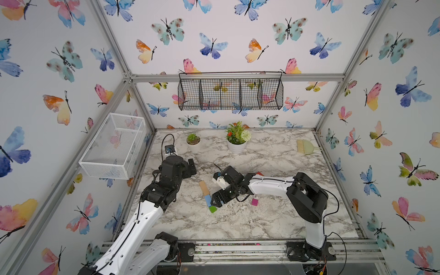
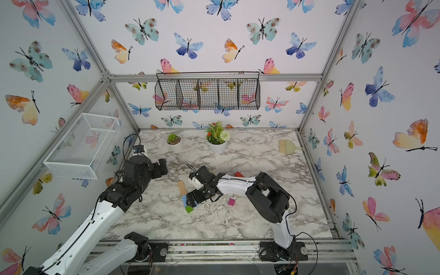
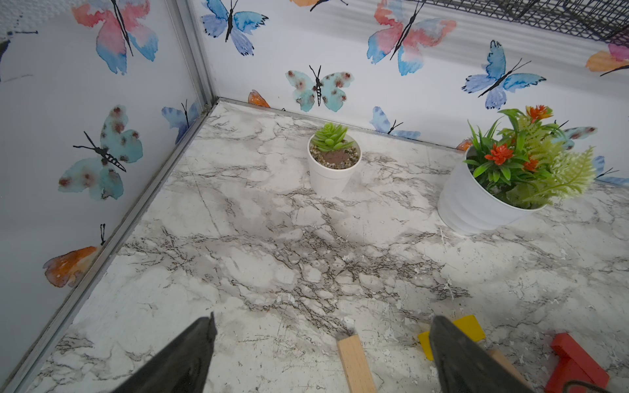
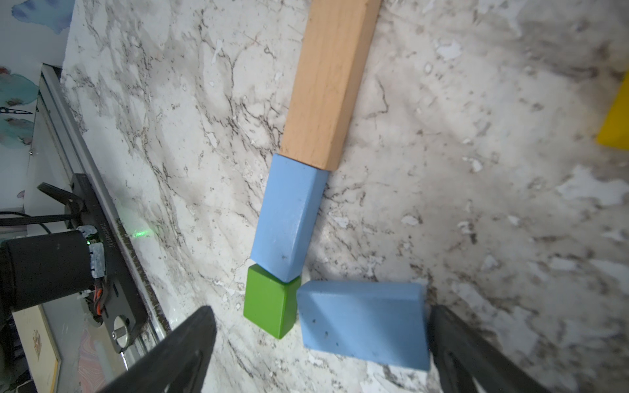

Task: Assemble the letter v with building blocks
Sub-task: Assemble the building block at the center of the board.

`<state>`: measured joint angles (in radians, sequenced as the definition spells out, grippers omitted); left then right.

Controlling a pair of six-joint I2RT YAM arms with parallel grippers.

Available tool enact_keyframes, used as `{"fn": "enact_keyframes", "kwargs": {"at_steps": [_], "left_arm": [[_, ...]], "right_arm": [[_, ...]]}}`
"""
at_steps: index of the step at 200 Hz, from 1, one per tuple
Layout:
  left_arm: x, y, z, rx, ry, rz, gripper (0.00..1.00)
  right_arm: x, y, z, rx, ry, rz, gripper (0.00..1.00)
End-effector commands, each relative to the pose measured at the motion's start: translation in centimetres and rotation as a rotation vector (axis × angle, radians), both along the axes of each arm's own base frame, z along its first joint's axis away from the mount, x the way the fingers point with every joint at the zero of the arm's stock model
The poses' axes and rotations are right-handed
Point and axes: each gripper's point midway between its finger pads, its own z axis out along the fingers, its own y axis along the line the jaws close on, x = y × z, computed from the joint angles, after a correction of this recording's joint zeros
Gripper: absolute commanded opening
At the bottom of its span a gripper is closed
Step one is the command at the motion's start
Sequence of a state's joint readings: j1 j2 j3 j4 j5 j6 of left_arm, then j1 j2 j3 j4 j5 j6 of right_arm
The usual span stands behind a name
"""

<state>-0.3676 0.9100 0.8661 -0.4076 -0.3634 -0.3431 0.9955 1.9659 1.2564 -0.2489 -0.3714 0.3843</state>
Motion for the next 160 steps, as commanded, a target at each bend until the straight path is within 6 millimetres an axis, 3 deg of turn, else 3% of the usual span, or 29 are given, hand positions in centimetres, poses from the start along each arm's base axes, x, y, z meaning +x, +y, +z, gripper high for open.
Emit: {"fn": "enact_keyframes", "kwargs": {"at_steps": [1, 160], "left_arm": [[0.12, -0.06, -0.33, 0.000, 0.002, -0.009, 0.98], [0.12, -0.07, -0.23, -0.006, -0.001, -0.013, 0.98]], "right_arm": [[-1.02, -0.22, -1.22, -0.028, 0.038, 0.011, 0.99], [-1.87, -0.44, -1.41, -0.038, 0.048, 0.001, 1.00]]}}
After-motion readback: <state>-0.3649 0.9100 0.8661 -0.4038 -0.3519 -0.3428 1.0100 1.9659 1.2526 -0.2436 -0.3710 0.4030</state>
